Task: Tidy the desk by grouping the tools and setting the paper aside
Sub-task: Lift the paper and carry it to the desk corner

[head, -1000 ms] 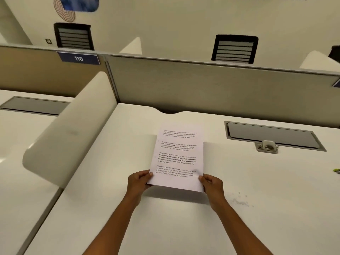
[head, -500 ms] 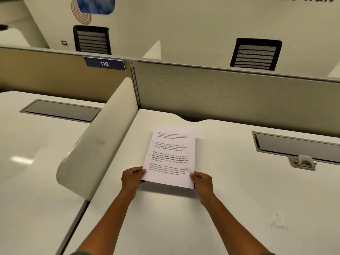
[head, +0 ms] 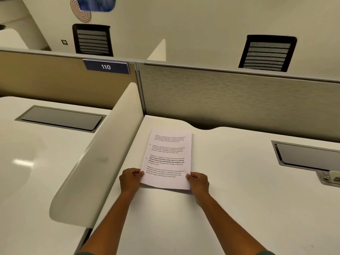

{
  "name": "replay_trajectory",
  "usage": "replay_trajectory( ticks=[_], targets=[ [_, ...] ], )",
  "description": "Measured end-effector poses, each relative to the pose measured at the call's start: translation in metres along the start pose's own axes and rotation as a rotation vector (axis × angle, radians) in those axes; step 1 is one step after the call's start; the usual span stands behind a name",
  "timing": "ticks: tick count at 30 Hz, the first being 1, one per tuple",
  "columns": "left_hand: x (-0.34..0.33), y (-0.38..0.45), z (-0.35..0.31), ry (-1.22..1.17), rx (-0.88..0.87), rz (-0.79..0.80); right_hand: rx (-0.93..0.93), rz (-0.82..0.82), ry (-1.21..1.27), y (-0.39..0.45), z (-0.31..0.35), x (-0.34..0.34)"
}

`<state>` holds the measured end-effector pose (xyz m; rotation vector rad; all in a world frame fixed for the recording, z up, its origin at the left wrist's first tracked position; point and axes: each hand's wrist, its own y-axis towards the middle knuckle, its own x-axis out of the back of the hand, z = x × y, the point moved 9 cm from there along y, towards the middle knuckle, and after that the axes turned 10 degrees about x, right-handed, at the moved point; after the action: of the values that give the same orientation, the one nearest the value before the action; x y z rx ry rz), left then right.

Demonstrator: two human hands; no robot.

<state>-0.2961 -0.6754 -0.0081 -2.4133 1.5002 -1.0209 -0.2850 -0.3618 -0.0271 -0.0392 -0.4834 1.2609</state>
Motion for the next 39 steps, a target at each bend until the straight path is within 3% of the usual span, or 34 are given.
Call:
replay_trajectory(
  ticks=[13, 23, 39],
  targets=[
    [0.014, 0.034, -0.042, 0.232, -0.118, -0.229, 0.172, 0.043, -0.136, 0.042, 0.034, -0.042],
    [0.013, 0.042, -0.037, 0.384, -0.134, -0.258, 0.292, 0.133, -0.304, 0.052, 0.052, -0.054],
    [0.006, 0.047, -0.038, 0.593, -0.118, -0.283, 0.266, 0.162, -0.424, 0.056, 0.044, -0.060]
  ],
)
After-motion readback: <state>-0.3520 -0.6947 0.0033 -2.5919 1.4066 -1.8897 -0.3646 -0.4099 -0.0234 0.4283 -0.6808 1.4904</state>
